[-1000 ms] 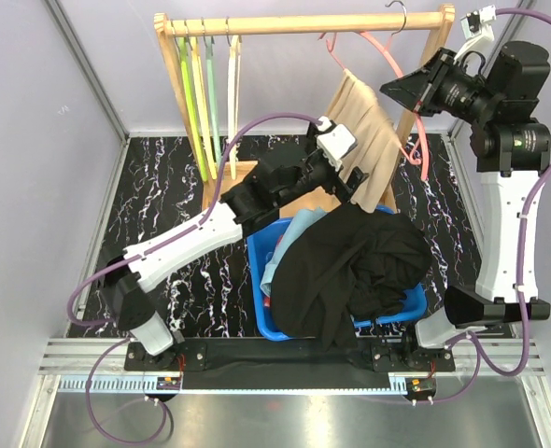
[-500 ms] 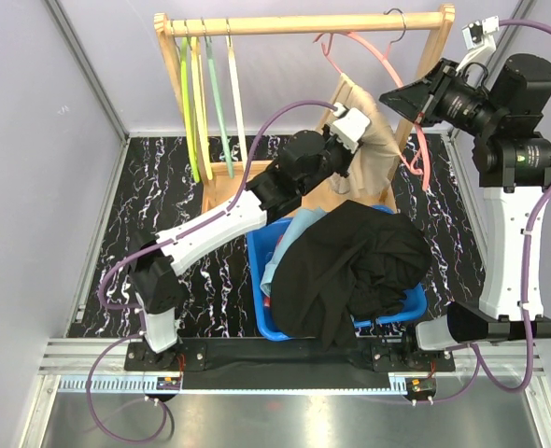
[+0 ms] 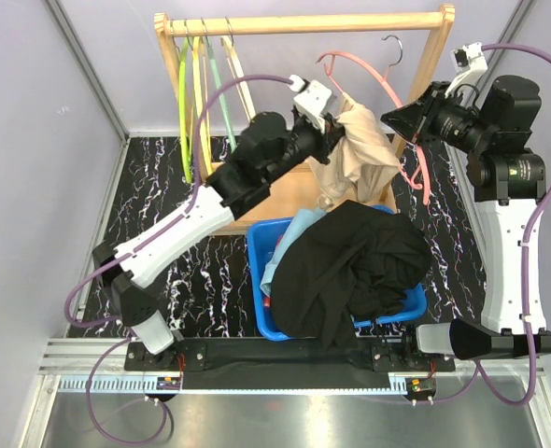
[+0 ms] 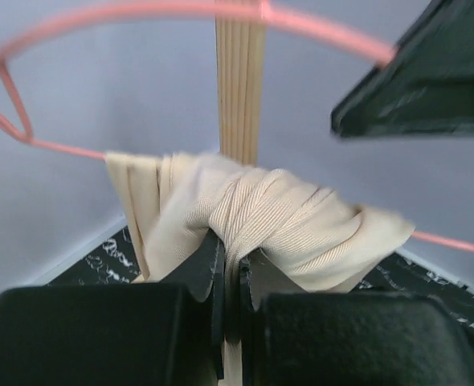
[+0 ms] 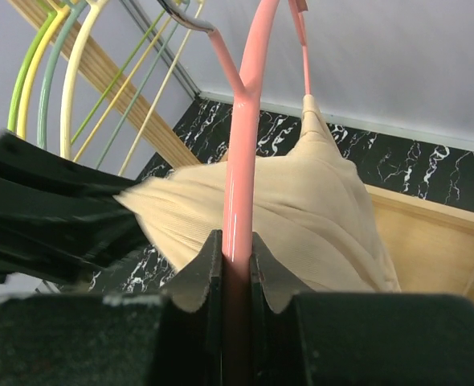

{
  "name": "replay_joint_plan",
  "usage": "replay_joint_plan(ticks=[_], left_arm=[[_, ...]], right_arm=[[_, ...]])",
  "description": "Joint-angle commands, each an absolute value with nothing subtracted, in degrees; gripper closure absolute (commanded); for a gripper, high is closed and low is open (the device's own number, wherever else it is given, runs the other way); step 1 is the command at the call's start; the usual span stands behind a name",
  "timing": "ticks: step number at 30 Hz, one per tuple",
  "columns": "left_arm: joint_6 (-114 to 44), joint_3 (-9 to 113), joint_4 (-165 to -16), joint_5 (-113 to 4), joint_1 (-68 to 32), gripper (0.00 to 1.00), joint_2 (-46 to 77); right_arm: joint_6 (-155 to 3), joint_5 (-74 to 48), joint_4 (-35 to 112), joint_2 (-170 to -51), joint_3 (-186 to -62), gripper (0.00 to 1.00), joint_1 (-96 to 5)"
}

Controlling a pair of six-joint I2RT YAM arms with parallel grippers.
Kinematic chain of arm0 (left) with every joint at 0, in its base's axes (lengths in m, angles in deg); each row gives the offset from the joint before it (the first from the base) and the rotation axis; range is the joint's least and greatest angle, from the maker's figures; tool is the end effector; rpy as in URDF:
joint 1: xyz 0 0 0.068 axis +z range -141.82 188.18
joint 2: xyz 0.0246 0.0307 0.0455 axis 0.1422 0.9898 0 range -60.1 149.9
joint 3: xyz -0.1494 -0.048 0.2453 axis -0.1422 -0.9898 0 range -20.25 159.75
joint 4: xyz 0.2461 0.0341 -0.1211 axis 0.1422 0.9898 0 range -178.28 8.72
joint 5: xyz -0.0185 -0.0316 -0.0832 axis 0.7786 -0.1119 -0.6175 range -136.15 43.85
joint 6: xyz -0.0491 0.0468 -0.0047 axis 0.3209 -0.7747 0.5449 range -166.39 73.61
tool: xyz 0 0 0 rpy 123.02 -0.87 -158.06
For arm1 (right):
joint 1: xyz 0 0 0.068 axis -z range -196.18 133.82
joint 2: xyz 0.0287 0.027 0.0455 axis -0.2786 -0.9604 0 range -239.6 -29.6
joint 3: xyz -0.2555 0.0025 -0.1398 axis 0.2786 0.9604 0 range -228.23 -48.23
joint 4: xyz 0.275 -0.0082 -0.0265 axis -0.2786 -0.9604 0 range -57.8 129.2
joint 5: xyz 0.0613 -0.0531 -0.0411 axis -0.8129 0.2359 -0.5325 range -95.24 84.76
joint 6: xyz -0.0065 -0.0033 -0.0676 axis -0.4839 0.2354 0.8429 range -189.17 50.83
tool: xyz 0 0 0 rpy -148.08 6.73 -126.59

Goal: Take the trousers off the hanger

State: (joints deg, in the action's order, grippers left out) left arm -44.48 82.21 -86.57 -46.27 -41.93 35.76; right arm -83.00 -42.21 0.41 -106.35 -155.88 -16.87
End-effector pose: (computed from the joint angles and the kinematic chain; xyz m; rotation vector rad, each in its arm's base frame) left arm 0.2752 -0.3294 0.4955 0.6260 1.3955 -0.7318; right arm 0.2643 0.0360 0.5583 -0.2915 1.7107 0.7362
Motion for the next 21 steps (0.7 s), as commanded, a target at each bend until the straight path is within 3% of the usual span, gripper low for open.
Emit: replay_joint_plan(ticks=[1,12,21], left_arm=[[-39.37,89.77,-90.13,-50.27,-40.78,1.00,30.61],[-34.35,111.57,-89.16,-55.46,-39.90,1.00,31.93],[-30.84,113.17,-90.92,-60.74,-39.81,1.00,27.89]], right_arm=[[-79.46,-39.25,6.67,-104.13,-154.50,1.00,-16.53],[-79.63,-37.49,8.61,-104.39,-149.92,1.00,-13.81],[-79.02,-37.67,8.78,-104.57,-148.25,1.00,-13.19]])
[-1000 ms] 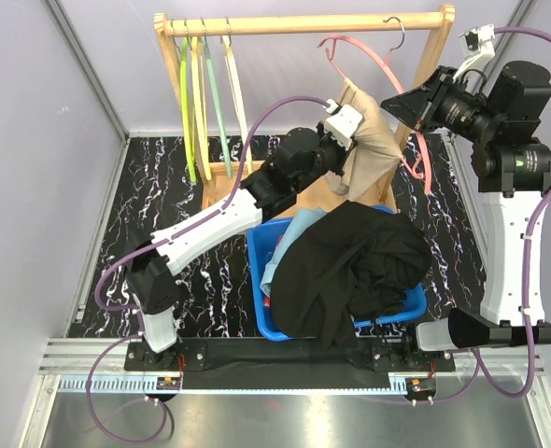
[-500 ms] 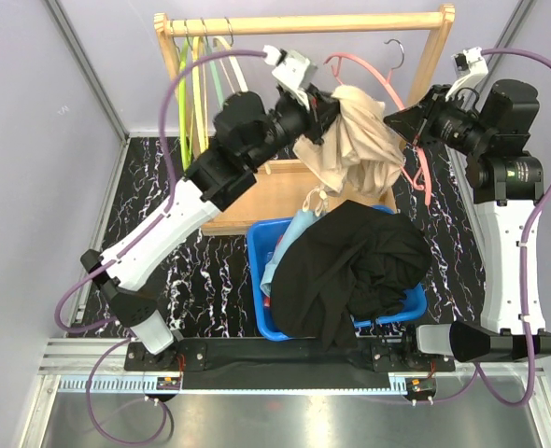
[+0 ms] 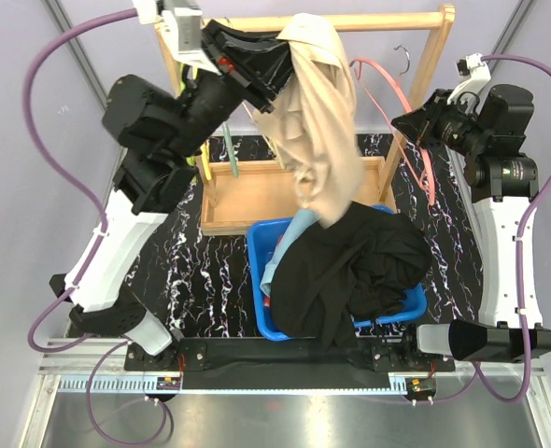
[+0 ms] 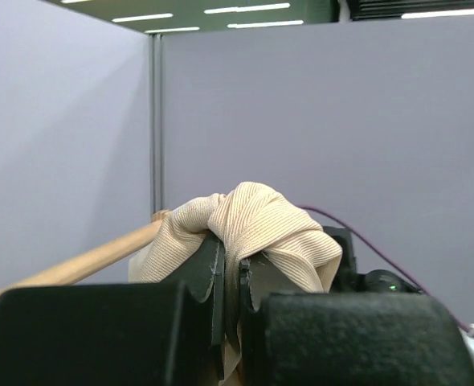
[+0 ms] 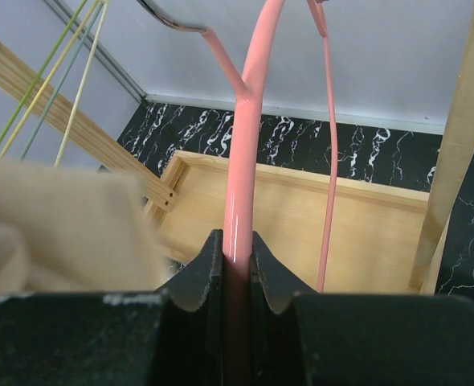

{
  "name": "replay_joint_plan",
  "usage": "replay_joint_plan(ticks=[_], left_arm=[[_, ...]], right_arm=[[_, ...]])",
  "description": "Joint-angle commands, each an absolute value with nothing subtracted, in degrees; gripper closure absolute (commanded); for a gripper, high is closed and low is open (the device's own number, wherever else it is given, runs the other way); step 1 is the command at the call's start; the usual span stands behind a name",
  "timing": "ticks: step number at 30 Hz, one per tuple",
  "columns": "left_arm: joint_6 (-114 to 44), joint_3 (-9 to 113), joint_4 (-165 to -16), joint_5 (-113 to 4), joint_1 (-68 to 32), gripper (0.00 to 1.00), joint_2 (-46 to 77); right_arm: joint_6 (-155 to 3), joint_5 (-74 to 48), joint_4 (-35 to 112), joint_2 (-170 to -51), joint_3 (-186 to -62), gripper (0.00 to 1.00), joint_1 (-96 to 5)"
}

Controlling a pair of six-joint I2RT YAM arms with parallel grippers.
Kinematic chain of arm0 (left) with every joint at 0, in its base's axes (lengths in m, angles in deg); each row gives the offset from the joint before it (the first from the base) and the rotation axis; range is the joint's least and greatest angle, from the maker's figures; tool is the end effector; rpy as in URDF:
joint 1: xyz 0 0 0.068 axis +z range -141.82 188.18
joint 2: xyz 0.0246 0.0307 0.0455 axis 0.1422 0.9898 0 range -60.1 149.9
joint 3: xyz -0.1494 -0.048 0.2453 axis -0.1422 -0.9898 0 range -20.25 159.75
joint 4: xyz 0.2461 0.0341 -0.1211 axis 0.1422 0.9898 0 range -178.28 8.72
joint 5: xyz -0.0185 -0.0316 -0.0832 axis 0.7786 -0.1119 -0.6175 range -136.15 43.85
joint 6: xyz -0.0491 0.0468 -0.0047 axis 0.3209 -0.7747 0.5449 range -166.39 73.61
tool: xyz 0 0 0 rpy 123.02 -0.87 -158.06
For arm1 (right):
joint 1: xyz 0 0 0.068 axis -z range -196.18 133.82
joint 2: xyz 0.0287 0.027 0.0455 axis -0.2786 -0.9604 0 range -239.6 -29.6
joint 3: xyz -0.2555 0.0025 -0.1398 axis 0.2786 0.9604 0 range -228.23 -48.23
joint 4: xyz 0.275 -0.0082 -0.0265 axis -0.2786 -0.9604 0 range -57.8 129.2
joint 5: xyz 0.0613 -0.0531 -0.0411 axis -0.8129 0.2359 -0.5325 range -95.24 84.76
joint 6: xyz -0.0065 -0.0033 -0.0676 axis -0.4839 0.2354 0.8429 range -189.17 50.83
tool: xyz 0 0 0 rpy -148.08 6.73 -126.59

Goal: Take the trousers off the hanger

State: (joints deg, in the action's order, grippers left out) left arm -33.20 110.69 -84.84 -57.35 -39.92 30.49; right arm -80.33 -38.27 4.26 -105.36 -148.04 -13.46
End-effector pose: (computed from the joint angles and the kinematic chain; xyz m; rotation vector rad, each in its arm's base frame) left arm 0.1823 -0.2191 0.6876 0.4746 0.8723 -1.0762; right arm 0.2830 0.0163 0.5263 -0.2103 1.7568 0.6129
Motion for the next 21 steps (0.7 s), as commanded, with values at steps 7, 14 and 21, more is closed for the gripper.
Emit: replay_joint_plan(ticks=[7,14,21], left_arm=[[-26.36,111.77,-91.18,-66.62,-39.81,1.00,25.87],[-24.33,102.46,-89.61,-72.85,-39.81,1.00,21.38],[-29.51,83.86,-80.47,-71.38,-40.51,1.00,17.52]], right_arm=[[-77.18,-40.30,8.61,-104.39,-147.37,1.00,-13.10],[-75.50,-42.94,8.61,-102.72,-145.70,1.00,-13.10],[-74.80,-43.99,8.88,-101.49,-144.82,1.00,-13.10]])
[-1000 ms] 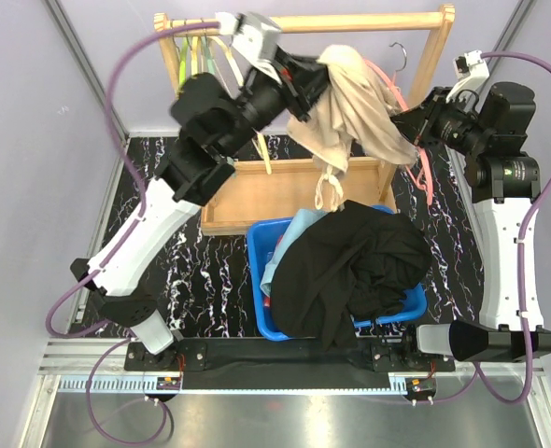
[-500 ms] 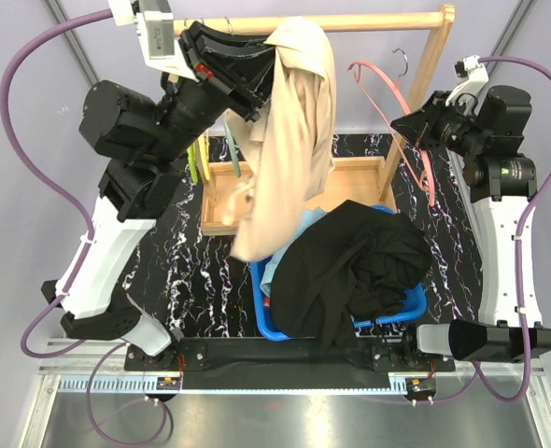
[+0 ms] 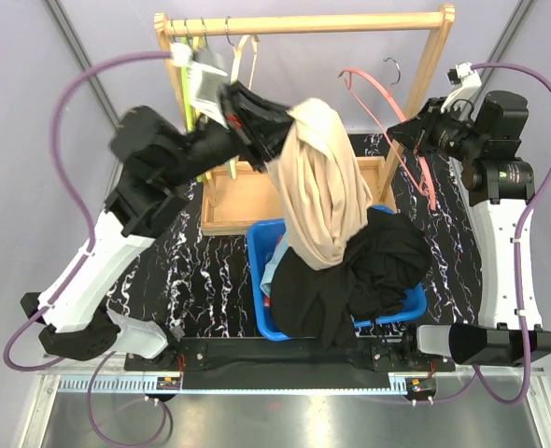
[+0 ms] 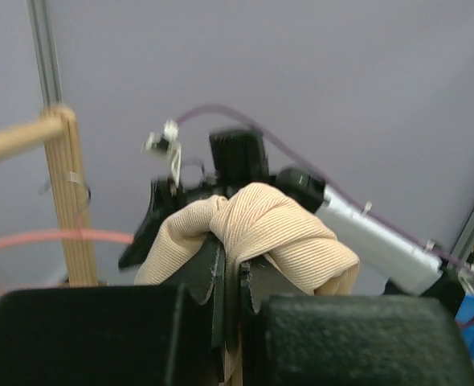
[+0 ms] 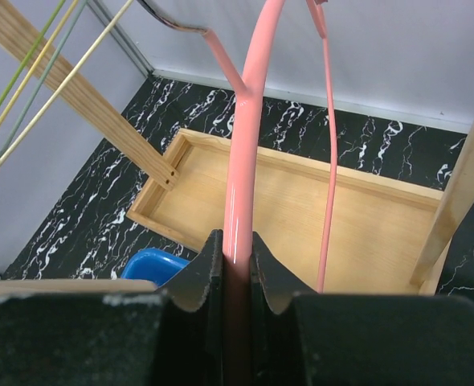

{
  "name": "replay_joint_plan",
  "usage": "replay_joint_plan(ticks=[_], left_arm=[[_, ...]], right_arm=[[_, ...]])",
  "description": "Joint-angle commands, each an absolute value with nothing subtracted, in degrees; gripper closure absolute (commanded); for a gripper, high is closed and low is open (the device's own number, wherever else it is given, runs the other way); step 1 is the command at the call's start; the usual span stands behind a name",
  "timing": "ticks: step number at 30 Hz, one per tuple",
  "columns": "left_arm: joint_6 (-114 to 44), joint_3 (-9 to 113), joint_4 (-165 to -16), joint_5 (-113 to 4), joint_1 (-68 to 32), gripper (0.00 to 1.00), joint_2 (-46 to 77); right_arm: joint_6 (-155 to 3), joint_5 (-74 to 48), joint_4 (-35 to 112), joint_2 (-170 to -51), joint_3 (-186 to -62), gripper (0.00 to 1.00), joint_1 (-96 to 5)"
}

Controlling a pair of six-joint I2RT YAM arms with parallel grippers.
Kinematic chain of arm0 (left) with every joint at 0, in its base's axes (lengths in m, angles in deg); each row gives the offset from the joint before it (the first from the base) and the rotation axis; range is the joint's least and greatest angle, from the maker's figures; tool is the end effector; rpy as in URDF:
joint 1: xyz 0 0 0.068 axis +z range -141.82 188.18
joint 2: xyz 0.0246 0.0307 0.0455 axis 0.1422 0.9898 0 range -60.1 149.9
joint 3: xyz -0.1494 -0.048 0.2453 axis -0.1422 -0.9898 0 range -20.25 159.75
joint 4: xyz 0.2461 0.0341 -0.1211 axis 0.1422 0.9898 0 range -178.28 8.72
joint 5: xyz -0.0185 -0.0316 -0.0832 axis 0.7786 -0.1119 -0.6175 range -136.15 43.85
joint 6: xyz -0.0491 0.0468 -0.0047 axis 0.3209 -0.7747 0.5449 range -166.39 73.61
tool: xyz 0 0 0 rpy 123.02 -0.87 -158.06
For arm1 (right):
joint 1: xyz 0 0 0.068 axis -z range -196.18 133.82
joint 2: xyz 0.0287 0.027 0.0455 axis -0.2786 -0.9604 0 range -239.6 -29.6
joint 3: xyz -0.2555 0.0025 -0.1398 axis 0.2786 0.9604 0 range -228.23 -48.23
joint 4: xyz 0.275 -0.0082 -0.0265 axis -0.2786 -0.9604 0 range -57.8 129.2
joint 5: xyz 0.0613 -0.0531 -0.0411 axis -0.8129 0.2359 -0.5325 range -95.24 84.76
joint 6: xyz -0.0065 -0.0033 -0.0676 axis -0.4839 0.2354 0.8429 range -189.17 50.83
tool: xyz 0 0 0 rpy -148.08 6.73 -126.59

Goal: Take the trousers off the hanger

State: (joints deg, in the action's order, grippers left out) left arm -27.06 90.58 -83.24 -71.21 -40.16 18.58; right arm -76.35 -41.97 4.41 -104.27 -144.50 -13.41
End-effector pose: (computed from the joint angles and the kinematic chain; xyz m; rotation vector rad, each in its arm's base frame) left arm 0.1577 -0.2121 0.6368 0.7028 1.0237 -1.2778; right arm 0.2816 0.0191 0.5114 -0.3052 1.7716 0.6300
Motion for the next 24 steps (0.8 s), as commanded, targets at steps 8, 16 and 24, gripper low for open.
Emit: replay_joint_plan(ticks=[8,16,24], left_arm=[[-34.78,63.35,-77.14,-74.37,-48.32,1.00,16.11],[-43.31,43.14,-77.20,-59.88,-52.64,0.95,17.60],[-45.51,38.12,-82.83,-43.88,-56.68,0.04,11.81]], right_arm=[[-67.42,-47.51,6.15,-100.61,-144.20,1.00,-13.10],[-65.58,-49.89,4.48,-102.63,-146.13,1.00,-14.42],[-63.63,-41.29,0.70,-107.55,-155.52,1.00,-22.68]])
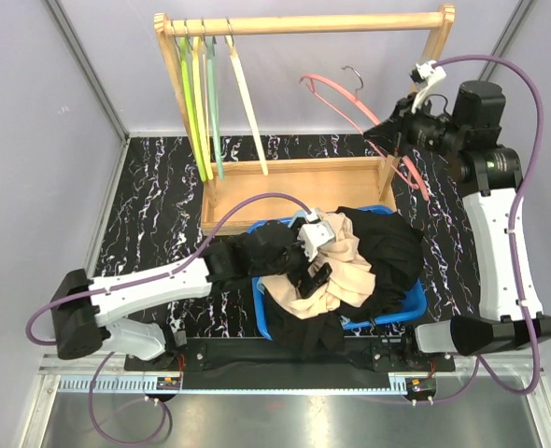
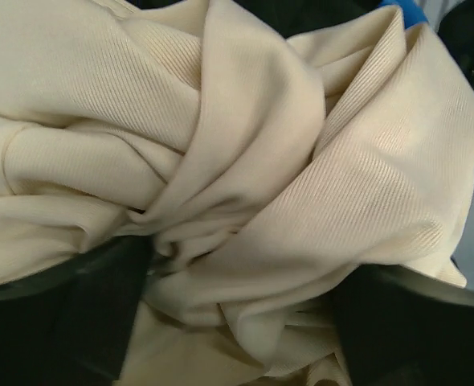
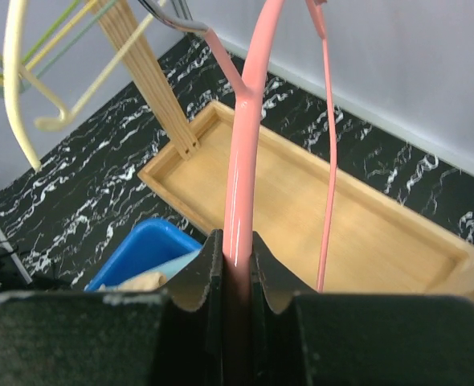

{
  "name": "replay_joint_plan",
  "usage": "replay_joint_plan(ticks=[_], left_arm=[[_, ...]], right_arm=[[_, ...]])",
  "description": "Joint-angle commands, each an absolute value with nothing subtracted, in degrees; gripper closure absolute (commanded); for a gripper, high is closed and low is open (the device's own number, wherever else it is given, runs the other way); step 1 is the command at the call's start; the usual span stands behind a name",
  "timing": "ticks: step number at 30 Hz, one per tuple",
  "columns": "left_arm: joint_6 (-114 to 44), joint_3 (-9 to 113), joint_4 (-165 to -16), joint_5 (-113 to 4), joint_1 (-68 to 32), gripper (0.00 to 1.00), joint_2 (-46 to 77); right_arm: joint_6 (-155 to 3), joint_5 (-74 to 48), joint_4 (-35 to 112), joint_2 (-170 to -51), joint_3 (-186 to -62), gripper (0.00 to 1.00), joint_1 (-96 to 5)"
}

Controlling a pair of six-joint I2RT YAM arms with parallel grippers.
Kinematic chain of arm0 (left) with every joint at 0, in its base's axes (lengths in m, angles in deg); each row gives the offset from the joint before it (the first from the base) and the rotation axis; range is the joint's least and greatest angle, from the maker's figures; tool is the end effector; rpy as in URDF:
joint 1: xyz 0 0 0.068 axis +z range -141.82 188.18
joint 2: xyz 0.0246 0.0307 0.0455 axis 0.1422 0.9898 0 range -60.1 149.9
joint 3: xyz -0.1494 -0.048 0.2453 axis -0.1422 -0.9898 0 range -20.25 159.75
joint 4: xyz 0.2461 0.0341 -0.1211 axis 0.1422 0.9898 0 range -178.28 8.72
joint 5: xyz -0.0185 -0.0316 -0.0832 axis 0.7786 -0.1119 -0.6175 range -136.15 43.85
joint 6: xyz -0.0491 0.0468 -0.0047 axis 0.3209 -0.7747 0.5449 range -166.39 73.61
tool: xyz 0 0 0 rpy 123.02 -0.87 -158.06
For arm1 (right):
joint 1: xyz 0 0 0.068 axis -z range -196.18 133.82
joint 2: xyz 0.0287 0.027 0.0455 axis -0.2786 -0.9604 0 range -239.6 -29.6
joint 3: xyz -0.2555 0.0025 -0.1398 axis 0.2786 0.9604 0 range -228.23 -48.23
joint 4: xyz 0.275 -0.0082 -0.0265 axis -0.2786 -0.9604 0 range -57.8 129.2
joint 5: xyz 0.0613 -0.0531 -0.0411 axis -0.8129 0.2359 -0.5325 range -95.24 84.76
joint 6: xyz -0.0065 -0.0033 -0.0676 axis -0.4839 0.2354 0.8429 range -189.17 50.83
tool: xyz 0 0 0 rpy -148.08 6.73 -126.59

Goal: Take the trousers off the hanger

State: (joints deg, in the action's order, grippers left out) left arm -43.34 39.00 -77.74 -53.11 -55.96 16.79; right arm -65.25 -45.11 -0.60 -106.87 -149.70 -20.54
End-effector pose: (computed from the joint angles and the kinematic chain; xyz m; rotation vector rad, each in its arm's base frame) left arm 0.1404 -0.3048 0.3067 1.1699 1.8274 -0.8280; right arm 0.2792 0.0564 0.5200 -0.6103 1.7197 0.6435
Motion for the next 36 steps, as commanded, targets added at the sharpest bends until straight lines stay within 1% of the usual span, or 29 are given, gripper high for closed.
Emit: replay_joint_plan(ticks=[1,4,8,11,12,16,24,27,32,34,36], left_arm=[[-45.95,38.03,-83.27,-42.82,-57.04,0.01,9.19],[-47.53,38.99,-82.75,-42.81,-57.21,0.01,6.27],[-47.45,39.96,-80.73,-43.16,-57.21,0.01,2.05],[-46.74,39.26,-80.55,-41.41,-57.22,0.01,-2.51],[-46.83,39.00,-80.20,-40.79,-57.30,0.01,-4.61],[-46.57,38.55,-76.78,-36.49,-57.22,0.01,-9.64],[-41.83,34.87,-71.94,-31.13,-57.30,0.01,-18.69],[-40.25,33.11,-71.94,-29.45,-57.22,0.01,-21.94],[-38.75,31.08,-72.02,-27.78,-57.30,0.01,-24.93],[-38.66,30.82,-71.76,-27.43,-57.30,0.01,-25.55],[-38.66,30.64,-71.41,-27.08,-57.21,0.01,-25.99]], right_arm=[[-63.98,-40.40,0.35,-109.30,-156.93,1.00,-23.99],[-66.70,-38.37,-0.35,-113.70,-163.00,1.00,-24.88],[-68.38,-35.39,-2.20,-119.32,-172.05,1.00,-28.56],[-68.82,-29.78,-3.17,-123.72,-179.08,1.00,-31.90],[-71.78,-29.15,-3.17,-124.95,-182.32,1.00,-32.26],[-76.02,-27.39,-4.13,-132.23,-189.19,1.00,-34.46],[-81.29,-17.81,-1.59,-141.73,-200.87,1.00,-40.96],[-82.96,-15.61,-0.36,-144.28,-203.09,1.00,-42.98],[-82.71,-12.63,-0.09,-146.14,-202.30,1.00,-47.11],[-82.36,-11.74,0.35,-146.75,-202.04,0.98,-49.04],[-81.92,-11.04,0.87,-147.54,-202.21,0.94,-50.10]])
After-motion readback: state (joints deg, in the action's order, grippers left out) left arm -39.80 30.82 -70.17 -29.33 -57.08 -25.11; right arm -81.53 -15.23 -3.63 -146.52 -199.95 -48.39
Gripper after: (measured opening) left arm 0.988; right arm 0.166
